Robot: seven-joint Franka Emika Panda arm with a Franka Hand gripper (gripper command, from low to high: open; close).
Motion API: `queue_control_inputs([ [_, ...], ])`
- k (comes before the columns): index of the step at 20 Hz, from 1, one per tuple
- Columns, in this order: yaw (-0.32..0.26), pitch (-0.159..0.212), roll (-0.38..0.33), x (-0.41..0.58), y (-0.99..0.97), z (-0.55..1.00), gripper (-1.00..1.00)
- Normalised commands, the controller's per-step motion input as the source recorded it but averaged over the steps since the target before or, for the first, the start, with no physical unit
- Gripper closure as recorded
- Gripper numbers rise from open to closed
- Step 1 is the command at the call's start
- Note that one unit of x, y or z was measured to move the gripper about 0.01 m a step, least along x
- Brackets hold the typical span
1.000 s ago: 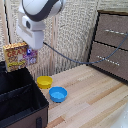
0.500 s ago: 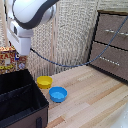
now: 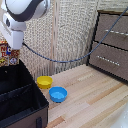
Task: Kindly direct your grabber toward the cereal bar. Delicately grip the cereal bar using your grabber. Transport the clutched cereal bar to the rear part of the organizer. Set the cereal bar down and place it in the rear section of the organizer.
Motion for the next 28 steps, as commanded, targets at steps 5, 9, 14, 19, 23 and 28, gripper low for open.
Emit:
queue_control_inputs([
  [5, -0.002, 0.183, -0.094, 0.254, 0.44, -0.34, 1.00],
  [9, 0.043, 0.252, -0.095, 0.235, 0.28, -0.09, 1.00],
  [14, 0.066, 0.026, -0.042, 0.381, 0.03, 0.19, -1.00],
  [19, -0.022, 0.038, 0.000, 0.249, -0.05, 0.42, -1.00],
  [23, -0.045, 0.084, 0.000, 0.200, -0.01, 0.63, -1.00],
  [28, -0.078, 0.104, -0.002, 0.125, 0.00, 0.72, -1.00],
])
